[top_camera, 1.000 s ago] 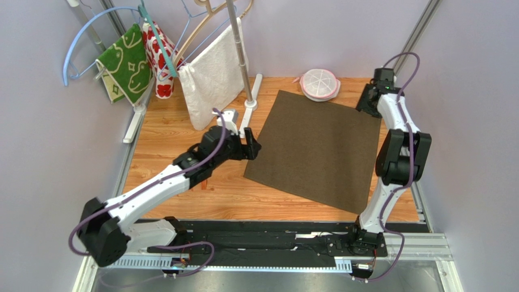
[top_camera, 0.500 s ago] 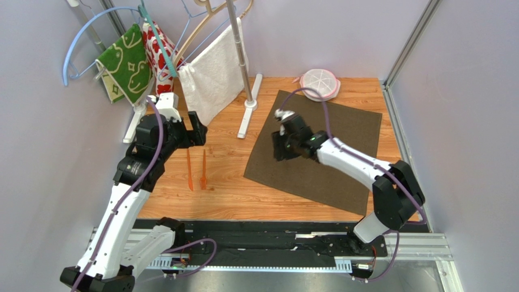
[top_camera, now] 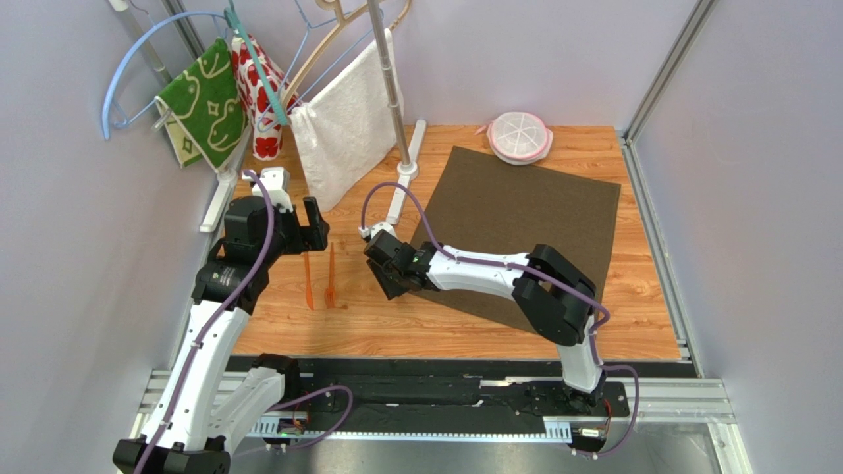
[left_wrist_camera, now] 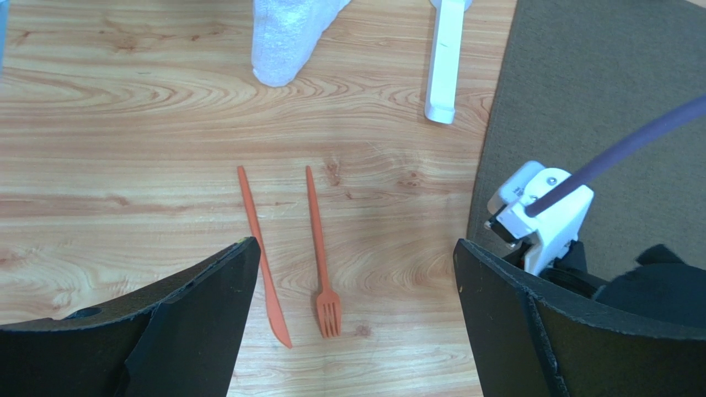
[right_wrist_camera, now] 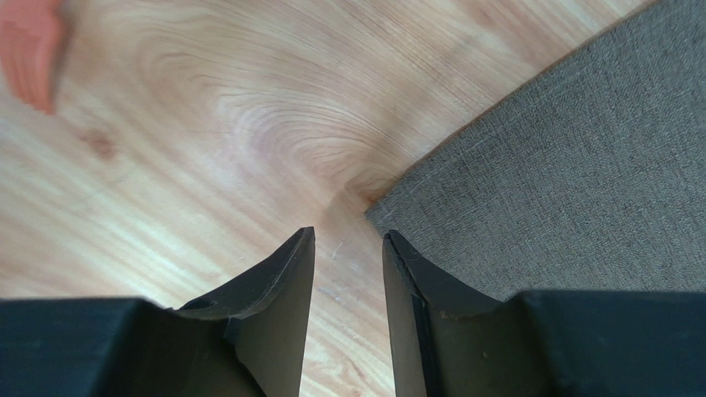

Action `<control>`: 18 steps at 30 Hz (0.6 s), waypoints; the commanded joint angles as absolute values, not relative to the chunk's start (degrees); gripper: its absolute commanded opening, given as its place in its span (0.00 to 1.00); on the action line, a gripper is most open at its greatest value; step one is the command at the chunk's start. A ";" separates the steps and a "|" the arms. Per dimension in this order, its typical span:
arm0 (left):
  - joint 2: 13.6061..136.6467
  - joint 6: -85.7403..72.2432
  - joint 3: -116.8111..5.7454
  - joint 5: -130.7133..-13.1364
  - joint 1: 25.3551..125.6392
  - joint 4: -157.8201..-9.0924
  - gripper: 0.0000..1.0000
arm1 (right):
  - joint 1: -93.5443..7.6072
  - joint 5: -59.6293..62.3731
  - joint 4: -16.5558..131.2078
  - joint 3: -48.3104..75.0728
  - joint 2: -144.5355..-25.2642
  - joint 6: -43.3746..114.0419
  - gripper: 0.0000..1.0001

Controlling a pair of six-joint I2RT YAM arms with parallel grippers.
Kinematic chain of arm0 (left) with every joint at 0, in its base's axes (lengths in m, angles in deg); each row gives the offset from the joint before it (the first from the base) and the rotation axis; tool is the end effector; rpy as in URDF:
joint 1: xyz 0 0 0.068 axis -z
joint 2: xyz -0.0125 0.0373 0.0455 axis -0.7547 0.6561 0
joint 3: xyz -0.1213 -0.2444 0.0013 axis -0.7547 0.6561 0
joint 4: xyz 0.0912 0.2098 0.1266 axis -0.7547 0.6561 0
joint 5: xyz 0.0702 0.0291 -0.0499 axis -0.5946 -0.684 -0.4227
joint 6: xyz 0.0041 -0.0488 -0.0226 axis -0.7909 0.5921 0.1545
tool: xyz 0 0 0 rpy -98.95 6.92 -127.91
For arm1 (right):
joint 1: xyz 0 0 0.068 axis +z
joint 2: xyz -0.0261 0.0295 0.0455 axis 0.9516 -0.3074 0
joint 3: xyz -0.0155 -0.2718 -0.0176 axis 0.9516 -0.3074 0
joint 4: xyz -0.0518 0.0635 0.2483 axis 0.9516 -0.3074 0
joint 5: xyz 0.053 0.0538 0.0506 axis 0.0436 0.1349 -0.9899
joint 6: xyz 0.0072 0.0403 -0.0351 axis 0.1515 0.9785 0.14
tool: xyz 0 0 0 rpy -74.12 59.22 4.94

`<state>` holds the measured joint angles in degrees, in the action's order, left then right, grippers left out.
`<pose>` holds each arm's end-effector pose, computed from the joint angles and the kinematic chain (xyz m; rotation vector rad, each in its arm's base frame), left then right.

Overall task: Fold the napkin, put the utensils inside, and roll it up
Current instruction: Fold the napkin

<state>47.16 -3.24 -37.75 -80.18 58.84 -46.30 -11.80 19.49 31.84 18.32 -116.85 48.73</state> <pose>0.1715 -0.0297 0.3456 -0.0947 2.0701 -0.2683 0.2133 0.3609 0.1827 -0.8258 2.4584 0.2905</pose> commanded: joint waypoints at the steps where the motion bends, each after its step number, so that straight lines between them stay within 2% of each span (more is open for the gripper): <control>1: 46.04 -4.88 -38.12 -79.04 58.05 -47.60 0.96 | -11.45 23.60 32.34 20.63 -118.86 48.56 0.39; 18: 44.46 -4.44 -37.42 -77.81 57.52 -48.04 0.96 | -10.48 28.00 30.94 21.33 -124.40 48.29 0.33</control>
<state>45.39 -3.50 -37.60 -78.75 57.88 -46.46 -10.75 24.96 31.68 20.71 -121.92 48.22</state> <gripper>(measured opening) 0.963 0.336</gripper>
